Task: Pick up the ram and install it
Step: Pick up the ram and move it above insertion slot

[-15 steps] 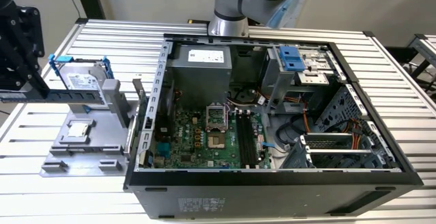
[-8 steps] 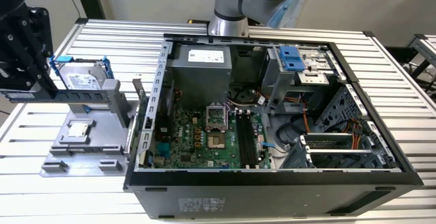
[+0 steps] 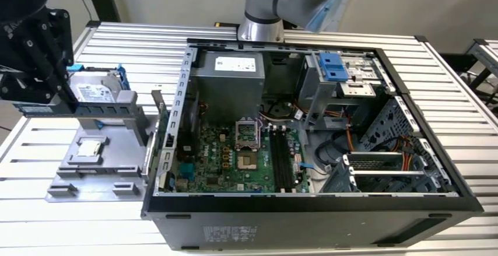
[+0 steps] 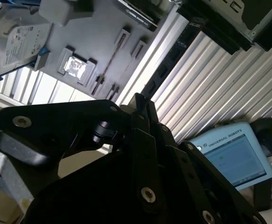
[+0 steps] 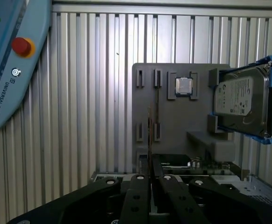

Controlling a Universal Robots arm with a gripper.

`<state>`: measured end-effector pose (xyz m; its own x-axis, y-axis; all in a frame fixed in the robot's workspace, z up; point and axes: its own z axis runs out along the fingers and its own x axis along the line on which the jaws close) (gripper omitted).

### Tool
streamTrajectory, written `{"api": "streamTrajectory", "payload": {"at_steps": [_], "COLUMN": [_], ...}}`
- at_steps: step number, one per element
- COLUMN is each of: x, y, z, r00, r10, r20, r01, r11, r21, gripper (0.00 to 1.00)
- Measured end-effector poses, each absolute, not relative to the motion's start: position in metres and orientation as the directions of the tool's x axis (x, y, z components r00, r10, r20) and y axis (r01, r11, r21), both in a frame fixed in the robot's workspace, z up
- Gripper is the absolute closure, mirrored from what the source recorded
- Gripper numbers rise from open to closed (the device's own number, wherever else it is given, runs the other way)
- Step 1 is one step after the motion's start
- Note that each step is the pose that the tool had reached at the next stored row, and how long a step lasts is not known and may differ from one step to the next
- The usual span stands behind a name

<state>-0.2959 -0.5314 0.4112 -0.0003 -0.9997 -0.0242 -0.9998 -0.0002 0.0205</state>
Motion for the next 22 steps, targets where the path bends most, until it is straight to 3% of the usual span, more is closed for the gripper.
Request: {"api": "streamTrajectory", "payload": {"at_steps": [22], "x": [-0.267], "y": [-0.531], "z": [0.411], "r00": [0.000], "r10": [-1.000], "r20": [-0.024], "r01": [-1.000], "r11": [0.000], "r21": [0.020], "gripper": [1.00]}}
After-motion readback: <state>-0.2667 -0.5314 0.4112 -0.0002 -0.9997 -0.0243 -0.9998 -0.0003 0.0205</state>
